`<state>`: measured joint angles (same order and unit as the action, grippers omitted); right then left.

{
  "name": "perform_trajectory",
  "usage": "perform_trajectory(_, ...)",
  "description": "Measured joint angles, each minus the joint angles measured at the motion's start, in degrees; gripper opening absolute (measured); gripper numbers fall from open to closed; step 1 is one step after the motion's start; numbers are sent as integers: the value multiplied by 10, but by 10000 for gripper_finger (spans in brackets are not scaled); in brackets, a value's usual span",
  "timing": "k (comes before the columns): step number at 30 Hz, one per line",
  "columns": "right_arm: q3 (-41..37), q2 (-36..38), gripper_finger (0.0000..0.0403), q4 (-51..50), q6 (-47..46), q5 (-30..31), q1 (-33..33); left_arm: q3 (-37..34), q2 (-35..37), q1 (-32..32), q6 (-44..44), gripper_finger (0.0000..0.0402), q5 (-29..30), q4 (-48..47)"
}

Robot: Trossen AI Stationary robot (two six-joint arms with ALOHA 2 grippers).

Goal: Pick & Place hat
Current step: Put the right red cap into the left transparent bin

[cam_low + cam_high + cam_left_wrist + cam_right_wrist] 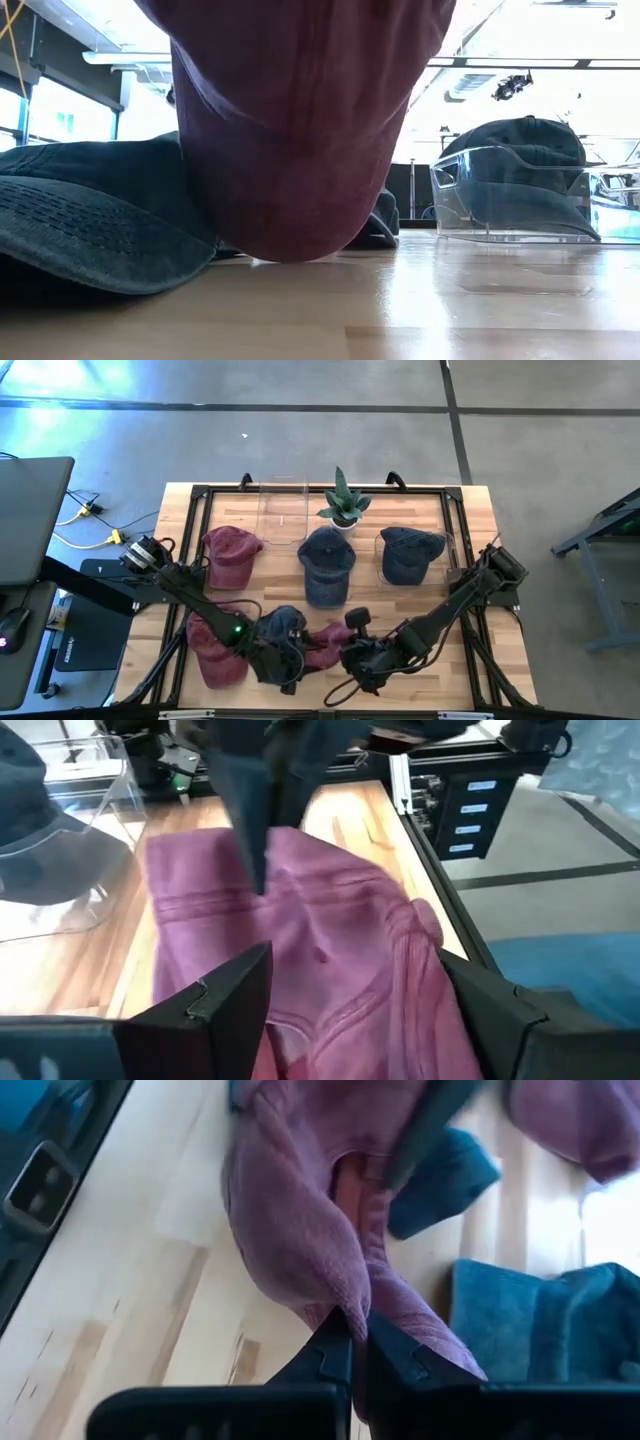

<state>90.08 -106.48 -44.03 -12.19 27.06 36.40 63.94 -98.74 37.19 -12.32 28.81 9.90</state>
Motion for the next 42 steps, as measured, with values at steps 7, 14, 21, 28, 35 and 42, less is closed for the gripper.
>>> perform_trajectory(7, 1, 17, 3, 16, -83, 44, 3, 2, 7, 0, -1, 241, -4, -17)
perform_trajectory(14, 1, 21, 3, 25, -90, 41, 14, 63, 15, 0, 5, 229, 6, -145)
perform_trajectory(21, 0, 19, 16, 25, -94, 35, 27, 116, 16, -1, 5, 132, -1, -253)
perform_trajectory(28, -53, 18, 85, 88, -69, -5, 26, 141, 16, -1, 47, 22, -61, -269)
perform_trajectory(35, -59, 27, 170, 84, -92, 0, 52, 141, 25, -10, 63, 22, -45, -305)
perform_trajectory(42, -59, 35, 172, 87, -156, 111, 114, 140, 84, -35, 93, 10, -10, -345)
